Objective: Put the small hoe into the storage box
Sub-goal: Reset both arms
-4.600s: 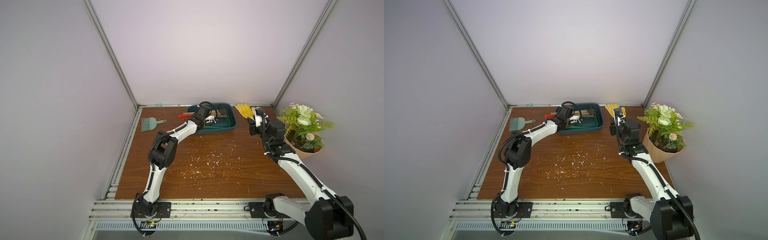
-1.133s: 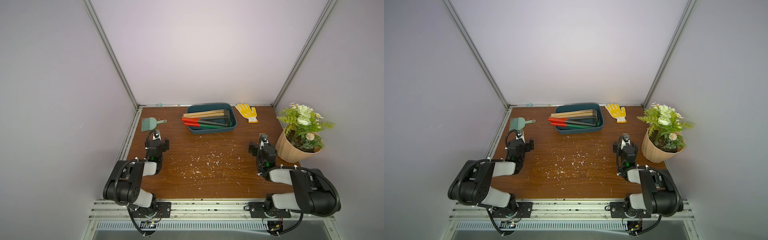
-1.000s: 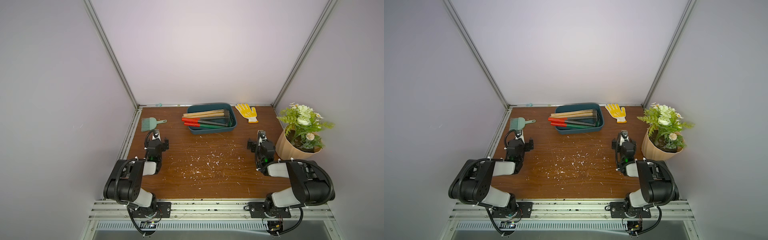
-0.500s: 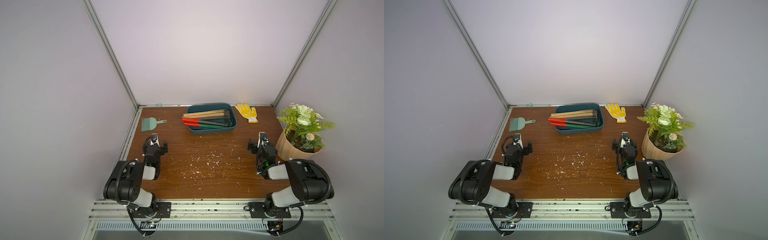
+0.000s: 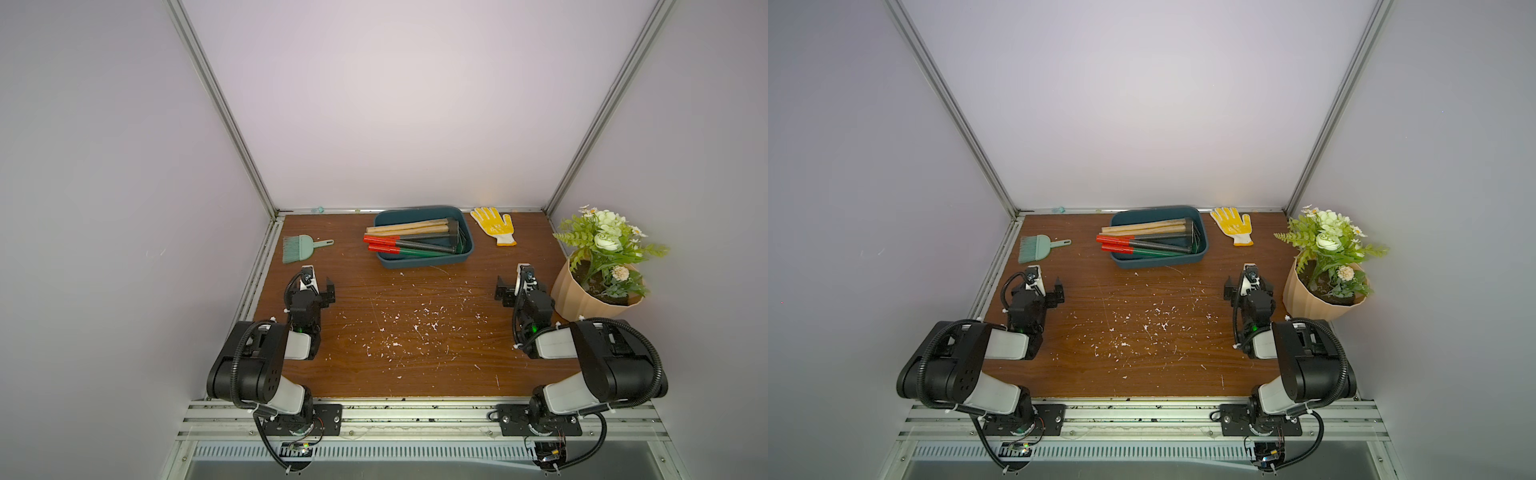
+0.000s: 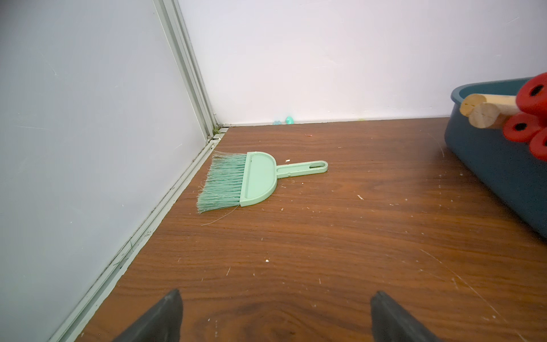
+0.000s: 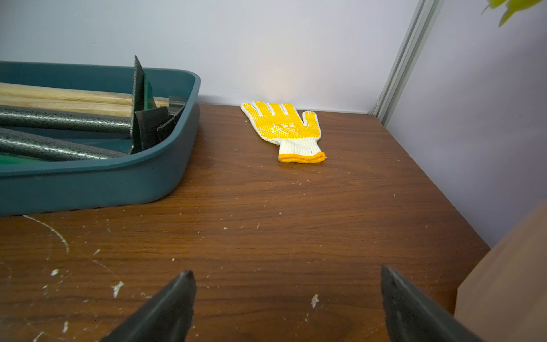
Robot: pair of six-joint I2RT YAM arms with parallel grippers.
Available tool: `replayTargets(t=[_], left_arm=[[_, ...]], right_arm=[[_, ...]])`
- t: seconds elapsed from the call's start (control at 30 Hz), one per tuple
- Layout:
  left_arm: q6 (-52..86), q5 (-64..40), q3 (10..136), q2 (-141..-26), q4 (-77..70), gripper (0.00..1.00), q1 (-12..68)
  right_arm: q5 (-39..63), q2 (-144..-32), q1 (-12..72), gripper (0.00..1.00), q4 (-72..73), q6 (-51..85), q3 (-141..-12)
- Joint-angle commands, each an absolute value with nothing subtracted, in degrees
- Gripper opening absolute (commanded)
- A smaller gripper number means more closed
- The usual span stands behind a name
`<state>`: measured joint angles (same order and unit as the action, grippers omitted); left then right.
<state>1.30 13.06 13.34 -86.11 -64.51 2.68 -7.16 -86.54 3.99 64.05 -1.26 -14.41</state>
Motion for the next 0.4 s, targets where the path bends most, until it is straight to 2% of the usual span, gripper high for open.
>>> replayTargets(t=[0.0,0.37], left_arm=[[2.7,12.7,13.6,-86.1,-67.1,0.99,1.8],[2.7,12.7,13.6,-86.1,-67.1,0.99,1.8]], right_arm=[[-6.9,-86.4,3.7,1.00,67.5,-1.2,-14.7],[-6.9,-86.4,3.7,1.00,67.4,-1.2,-14.8]])
